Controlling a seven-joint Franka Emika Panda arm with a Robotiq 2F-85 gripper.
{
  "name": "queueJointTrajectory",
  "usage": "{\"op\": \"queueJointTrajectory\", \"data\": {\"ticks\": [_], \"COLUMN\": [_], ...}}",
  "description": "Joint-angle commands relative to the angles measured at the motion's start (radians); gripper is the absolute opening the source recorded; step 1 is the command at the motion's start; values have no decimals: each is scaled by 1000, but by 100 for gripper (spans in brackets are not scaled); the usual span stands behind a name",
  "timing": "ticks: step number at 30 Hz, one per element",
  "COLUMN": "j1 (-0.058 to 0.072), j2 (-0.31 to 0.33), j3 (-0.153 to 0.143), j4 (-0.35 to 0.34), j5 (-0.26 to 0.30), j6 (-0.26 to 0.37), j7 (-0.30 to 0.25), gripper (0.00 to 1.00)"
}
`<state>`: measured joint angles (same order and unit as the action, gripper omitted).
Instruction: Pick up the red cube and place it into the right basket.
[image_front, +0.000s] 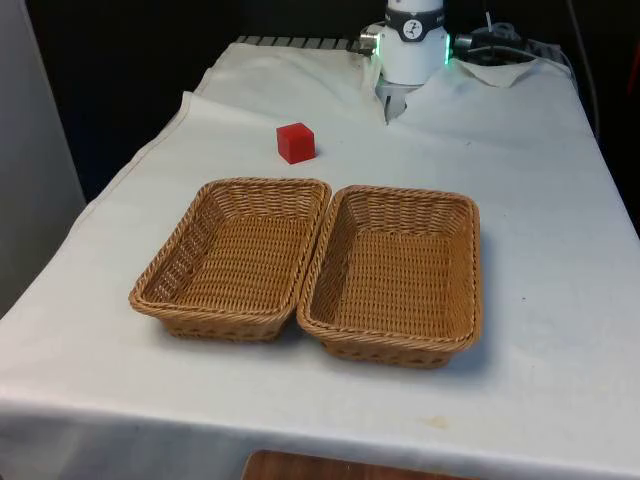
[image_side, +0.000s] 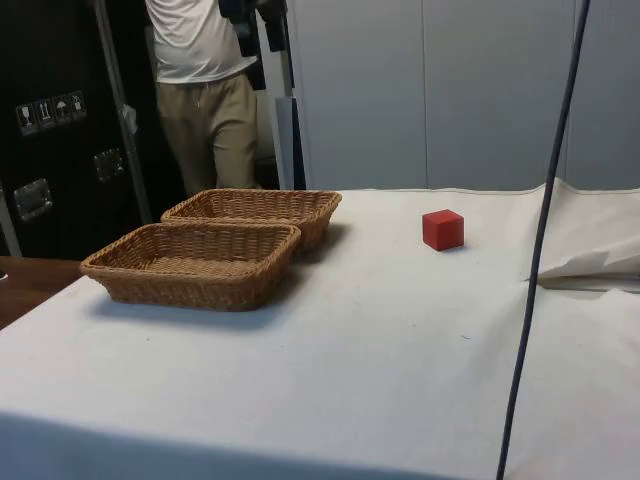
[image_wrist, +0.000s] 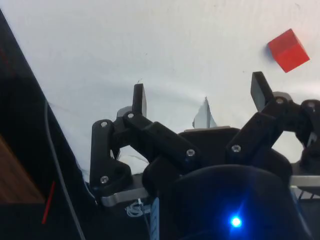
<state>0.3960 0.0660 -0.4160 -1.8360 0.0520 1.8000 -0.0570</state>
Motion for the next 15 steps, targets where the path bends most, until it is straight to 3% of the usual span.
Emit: {"op": "queueJointTrajectory", "data": {"ticks": [1, 9, 10, 15], "j1": [0, 3, 0, 2], "j2": [-2, -49, -36, -72], "j3": [1, 6, 4, 11], "j4": [-3, -83, -65, -136], "j5": [0, -26, -13, -41], "j6": [-2, 32, 10, 65], "j7": [0, 38, 24, 68], "gripper": [100, 100, 100, 100]}}
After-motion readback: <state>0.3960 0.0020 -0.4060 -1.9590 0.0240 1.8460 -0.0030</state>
